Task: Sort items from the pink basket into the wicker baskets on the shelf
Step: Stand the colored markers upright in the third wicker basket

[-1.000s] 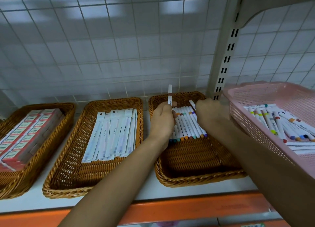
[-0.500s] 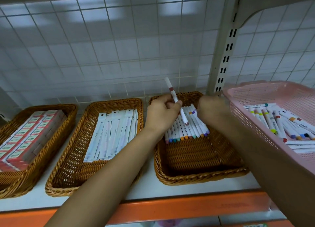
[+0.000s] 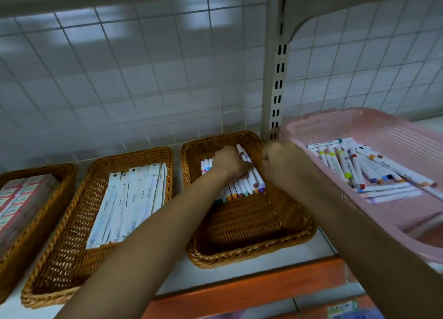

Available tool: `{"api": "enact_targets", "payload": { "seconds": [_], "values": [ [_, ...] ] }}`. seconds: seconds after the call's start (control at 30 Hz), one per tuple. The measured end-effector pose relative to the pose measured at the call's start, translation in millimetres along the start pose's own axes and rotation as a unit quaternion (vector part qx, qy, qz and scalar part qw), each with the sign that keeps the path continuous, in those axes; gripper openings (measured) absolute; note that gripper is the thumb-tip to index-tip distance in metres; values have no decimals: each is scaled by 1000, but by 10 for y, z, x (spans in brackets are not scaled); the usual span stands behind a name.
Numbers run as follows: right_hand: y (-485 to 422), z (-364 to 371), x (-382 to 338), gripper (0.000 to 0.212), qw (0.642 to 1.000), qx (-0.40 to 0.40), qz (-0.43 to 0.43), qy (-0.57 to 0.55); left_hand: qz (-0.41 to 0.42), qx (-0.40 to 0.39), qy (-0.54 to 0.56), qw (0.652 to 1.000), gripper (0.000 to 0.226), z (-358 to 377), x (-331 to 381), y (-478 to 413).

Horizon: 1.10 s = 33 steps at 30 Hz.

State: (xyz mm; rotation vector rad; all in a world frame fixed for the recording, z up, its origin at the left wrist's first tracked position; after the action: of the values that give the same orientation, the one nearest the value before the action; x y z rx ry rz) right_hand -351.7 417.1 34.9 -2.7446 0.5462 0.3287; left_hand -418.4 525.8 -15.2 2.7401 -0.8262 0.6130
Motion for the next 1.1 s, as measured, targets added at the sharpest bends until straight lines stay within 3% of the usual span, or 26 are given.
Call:
{"api": "enact_targets", "payload": {
  "seconds": [0.13,0.23,0.33,0.47,0.6,0.7,0.93,1.1],
  "values": [
    [43,-4,54,12,1000,17,3,-2,10,28,-22,999,38,53,15,-21],
    [75,-6,62,10,1000,13,1,0,0,16,26,1000,39,92,-26,-27],
    [103,-47,41,7,1000,7,-7,-12,12,59,-26,998,36,-26,45,36],
    [126,-297,9,12,998,8,-14,-58,113,134,7,985,23,-286,472,217],
    [127,-692,200,22,998,45,-7,-30,190,155,42,968,31,-463,1010,388],
    [121,-864,546,24,999,46,25,-2,227,145,25,963,37,-373,1324,416],
    [262,-930,1308,35,991,-72,92,69,301,96,-106,943,47,122,1999,396],
    [425,-782,1929,34,966,-180,155,101,354,-49,-175,917,47,590,2398,454]
  ]
}}
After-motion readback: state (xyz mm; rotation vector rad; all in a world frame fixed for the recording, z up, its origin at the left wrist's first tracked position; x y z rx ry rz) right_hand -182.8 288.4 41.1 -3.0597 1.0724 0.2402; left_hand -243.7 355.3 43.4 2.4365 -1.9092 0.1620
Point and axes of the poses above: each hand's wrist, its own y-axis away from the middle knuckle, its own z-axis out of the palm, x = y × z, the point moved 7 cm from there along -y, towards the middle knuckle, and after that the axes turned 3 degrees about -y, right-handed, at the moved point
